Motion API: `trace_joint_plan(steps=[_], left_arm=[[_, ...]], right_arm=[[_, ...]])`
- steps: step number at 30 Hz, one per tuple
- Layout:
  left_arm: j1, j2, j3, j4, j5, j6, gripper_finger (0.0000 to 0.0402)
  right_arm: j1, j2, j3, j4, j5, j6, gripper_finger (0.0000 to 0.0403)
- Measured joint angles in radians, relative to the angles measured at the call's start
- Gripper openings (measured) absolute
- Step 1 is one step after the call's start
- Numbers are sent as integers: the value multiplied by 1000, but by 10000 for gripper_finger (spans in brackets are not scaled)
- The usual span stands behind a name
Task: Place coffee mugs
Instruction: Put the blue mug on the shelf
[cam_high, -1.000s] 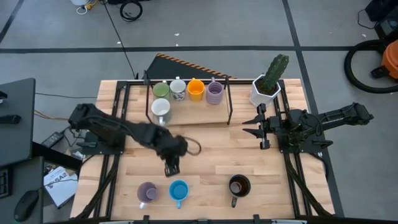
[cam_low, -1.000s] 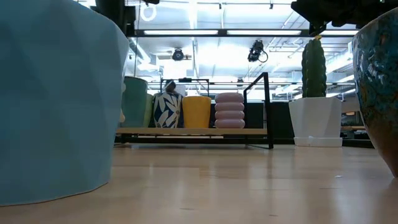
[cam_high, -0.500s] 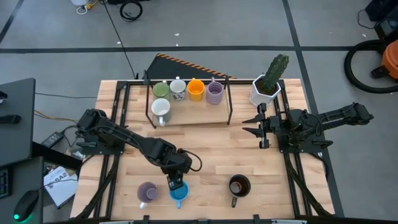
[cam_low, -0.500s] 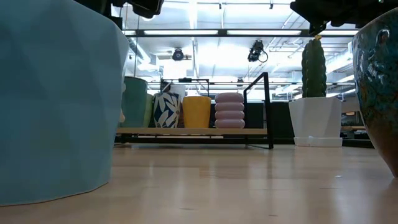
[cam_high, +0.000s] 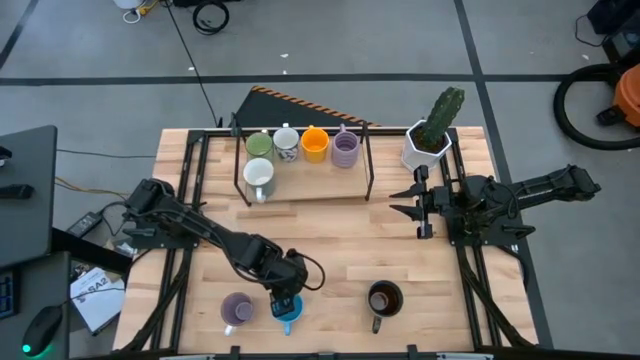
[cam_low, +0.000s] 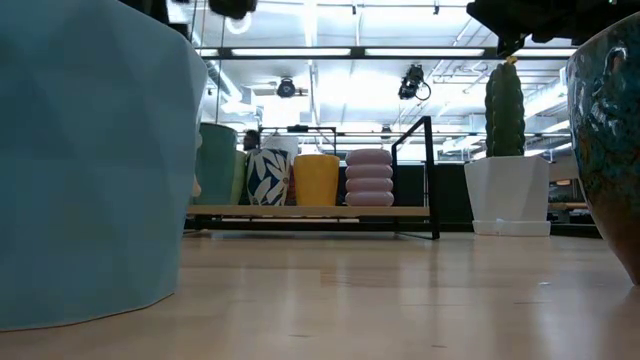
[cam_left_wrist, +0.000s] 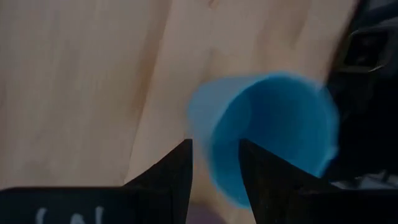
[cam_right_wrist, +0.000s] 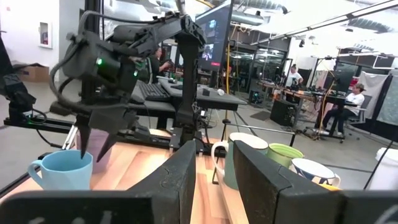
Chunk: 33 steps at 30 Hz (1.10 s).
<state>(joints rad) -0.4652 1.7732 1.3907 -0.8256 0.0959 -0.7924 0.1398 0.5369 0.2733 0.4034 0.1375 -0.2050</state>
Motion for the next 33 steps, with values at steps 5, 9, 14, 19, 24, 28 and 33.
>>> trace_joint_plan(steps=[5,9,14,19,24,28,33], left_arm=[[0,38,0,-10,-8,19,137],[0,77,-1,-15,-7,50,131],[3,94,0,-16,-8,78,84],[28,87,-2,-33,-29,120,26],[83,87,-2,-60,-26,219,26],[155,80,-2,-125,-35,354,28],[278,48,18,-156,-44,494,30]], right_arm=[[0,6,0,4,0,0,114],[0,15,0,9,0,0,114],[0,22,0,17,0,-3,114],[0,21,0,23,0,-3,114],[0,21,0,22,0,-1,114],[0,21,0,22,0,-1,114],[0,21,0,22,0,-3,114]])
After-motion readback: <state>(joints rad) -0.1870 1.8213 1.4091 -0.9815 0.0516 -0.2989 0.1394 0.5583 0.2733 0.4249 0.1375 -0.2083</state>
